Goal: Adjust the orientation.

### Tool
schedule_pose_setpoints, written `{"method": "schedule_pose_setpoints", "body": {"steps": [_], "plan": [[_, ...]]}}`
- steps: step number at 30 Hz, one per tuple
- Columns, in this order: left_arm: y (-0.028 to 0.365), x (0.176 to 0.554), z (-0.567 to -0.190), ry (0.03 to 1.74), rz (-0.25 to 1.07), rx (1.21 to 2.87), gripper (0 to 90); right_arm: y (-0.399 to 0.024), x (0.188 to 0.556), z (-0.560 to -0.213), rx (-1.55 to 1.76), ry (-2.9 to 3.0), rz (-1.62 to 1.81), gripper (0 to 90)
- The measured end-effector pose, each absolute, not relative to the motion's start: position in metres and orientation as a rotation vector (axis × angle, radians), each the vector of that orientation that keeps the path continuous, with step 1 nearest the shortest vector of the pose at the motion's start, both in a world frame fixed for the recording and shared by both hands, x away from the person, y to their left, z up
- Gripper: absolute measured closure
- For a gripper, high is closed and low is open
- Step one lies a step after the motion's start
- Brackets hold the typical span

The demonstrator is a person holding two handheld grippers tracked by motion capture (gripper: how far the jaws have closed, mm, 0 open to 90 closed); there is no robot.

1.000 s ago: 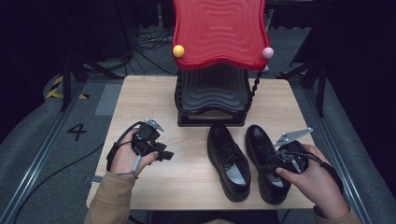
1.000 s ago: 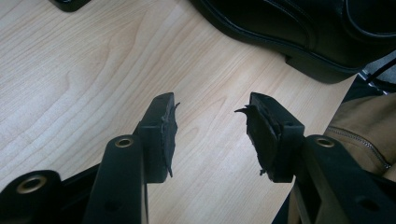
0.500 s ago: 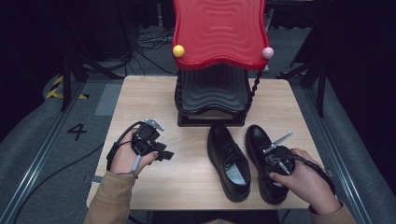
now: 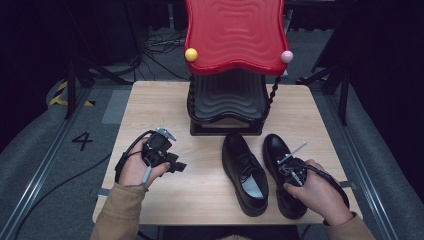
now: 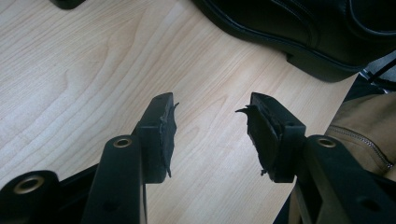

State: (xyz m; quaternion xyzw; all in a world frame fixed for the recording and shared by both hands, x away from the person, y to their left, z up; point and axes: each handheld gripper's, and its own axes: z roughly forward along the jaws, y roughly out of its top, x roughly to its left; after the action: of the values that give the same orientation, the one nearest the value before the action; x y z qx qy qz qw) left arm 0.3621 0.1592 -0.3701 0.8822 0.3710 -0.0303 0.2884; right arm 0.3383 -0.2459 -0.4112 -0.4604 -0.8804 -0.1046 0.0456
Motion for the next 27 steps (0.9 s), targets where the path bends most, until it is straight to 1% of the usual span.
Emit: {"method": "schedule_pose_setpoints", "body": {"steps": [3,8,17,21,27], "plan": [[0.159,0.363,-0.37,0.99,-0.083,2.356,52.2,-0.248,0.337,-0.41,-1.462,-2.658,-0.304,82.0],[0.157,0.363,-0.37,0.983,-0.083,2.363,52.0,-0.256,0.334,-0.403,-1.498,-2.65,-0.29,85.8],[0.156,0.364,-0.369,0.976,-0.082,2.362,52.3,-0.268,0.33,-0.387,-1.557,-2.647,-0.404,87.0],[0.156,0.364,-0.37,0.983,-0.08,2.361,52.4,-0.264,0.328,-0.38,-1.544,-2.671,-0.462,87.2],[0.159,0.362,-0.369,0.99,-0.08,2.357,52.6,-0.255,0.333,-0.38,-1.558,-2.739,-0.53,87.2]]}}
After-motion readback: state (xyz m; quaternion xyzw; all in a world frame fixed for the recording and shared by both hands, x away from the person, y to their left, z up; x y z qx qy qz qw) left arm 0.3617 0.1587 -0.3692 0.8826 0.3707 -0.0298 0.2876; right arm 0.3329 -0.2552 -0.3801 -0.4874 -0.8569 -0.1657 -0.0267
